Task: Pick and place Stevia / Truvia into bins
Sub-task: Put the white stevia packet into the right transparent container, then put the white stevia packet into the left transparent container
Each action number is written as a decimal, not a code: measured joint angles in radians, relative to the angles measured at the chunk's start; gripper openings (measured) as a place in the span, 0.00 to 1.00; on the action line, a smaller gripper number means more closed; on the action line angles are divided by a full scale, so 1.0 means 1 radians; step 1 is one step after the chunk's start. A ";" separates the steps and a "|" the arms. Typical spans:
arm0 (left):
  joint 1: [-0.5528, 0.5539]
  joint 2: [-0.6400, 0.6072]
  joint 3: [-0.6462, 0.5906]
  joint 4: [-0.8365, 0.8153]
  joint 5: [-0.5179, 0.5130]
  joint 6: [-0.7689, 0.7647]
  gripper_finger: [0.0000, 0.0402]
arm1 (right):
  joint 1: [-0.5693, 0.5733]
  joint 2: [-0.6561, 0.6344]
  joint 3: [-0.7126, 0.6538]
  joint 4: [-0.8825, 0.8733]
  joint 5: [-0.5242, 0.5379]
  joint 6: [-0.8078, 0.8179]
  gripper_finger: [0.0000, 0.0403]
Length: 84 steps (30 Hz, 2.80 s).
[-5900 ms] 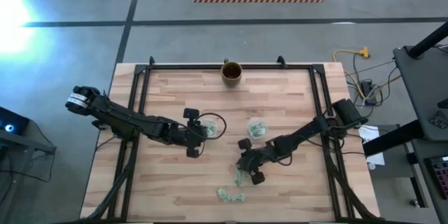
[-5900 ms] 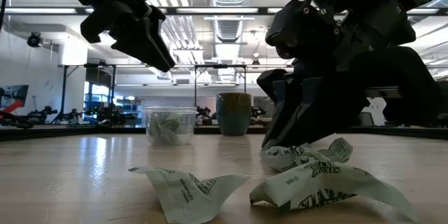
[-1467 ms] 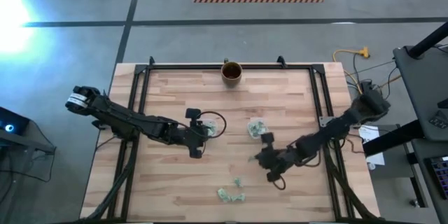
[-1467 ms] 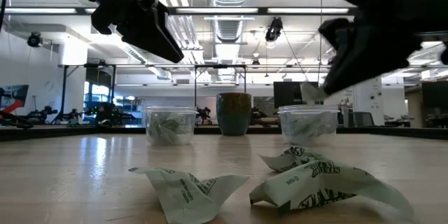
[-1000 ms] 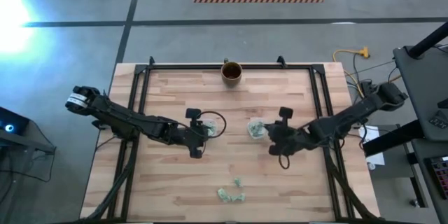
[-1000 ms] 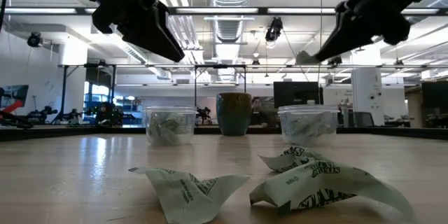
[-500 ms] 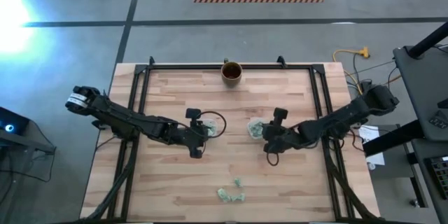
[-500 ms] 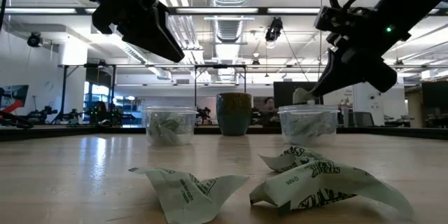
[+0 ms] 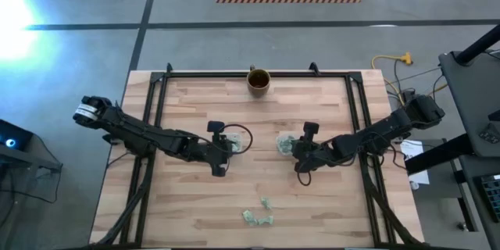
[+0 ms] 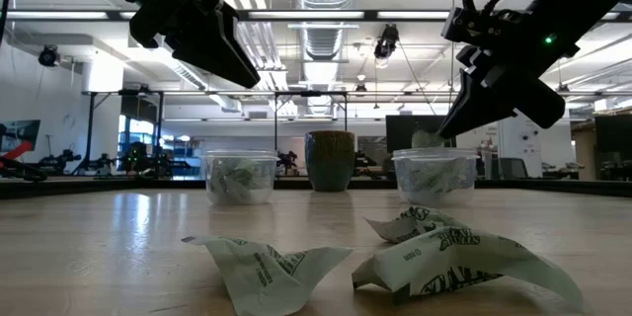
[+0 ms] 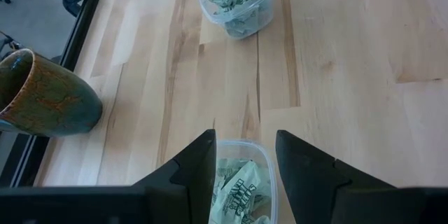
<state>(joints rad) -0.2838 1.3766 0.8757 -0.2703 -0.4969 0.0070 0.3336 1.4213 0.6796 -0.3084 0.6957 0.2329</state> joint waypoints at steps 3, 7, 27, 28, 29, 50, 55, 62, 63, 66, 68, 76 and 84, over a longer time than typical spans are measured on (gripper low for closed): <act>0.000 0.000 0.000 0.000 0.000 0.000 0.33 | 0.000 0.000 0.000 0.000 -0.001 0.003 0.12; 0.000 0.000 0.000 0.000 0.000 0.000 0.33 | 0.000 -0.002 0.000 0.000 0.001 -0.004 0.22; -0.013 0.124 -0.020 0.364 0.498 0.146 0.33 | 0.165 -0.178 0.081 -0.002 -0.043 -0.185 0.30; -0.014 0.149 -0.020 0.402 0.527 0.161 0.33 | 0.172 -0.183 0.081 -0.002 -0.042 -0.184 0.30; -0.014 0.177 -0.019 0.446 0.548 0.178 0.33 | 0.179 -0.191 0.081 -0.006 -0.042 -0.184 0.29; -0.054 0.564 0.173 0.620 0.626 0.244 0.33 | 0.225 -0.310 0.068 -0.161 -0.039 -0.023 0.21; -0.065 0.607 0.199 0.611 0.632 0.245 0.33 | 0.225 -0.308 0.064 -0.159 -0.039 -0.027 0.20; -0.067 0.642 0.229 0.611 0.650 0.254 0.33 | 0.225 -0.308 0.056 -0.158 -0.039 -0.025 0.21; -0.067 0.648 0.234 0.612 0.650 0.260 0.33 | 0.225 -0.308 0.055 -0.154 -0.039 -0.024 0.21; -0.069 0.669 0.248 0.616 0.650 0.262 0.33 | 0.225 -0.308 0.055 -0.155 -0.039 -0.023 0.19; -0.070 0.690 0.257 0.620 0.650 0.262 0.33 | 0.225 -0.308 0.054 -0.154 -0.039 -0.024 0.19; -0.071 0.698 0.263 0.619 0.607 0.263 0.32 | 0.225 -0.308 0.053 -0.153 -0.039 -0.023 0.17; -0.070 0.698 0.260 0.619 0.600 0.263 0.14 | 0.225 -0.308 0.052 -0.153 -0.040 -0.023 0.17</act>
<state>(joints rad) -0.3542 2.0743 1.1355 0.3486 0.1036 0.2699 0.5587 1.1137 0.7319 -0.4610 0.6560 0.2096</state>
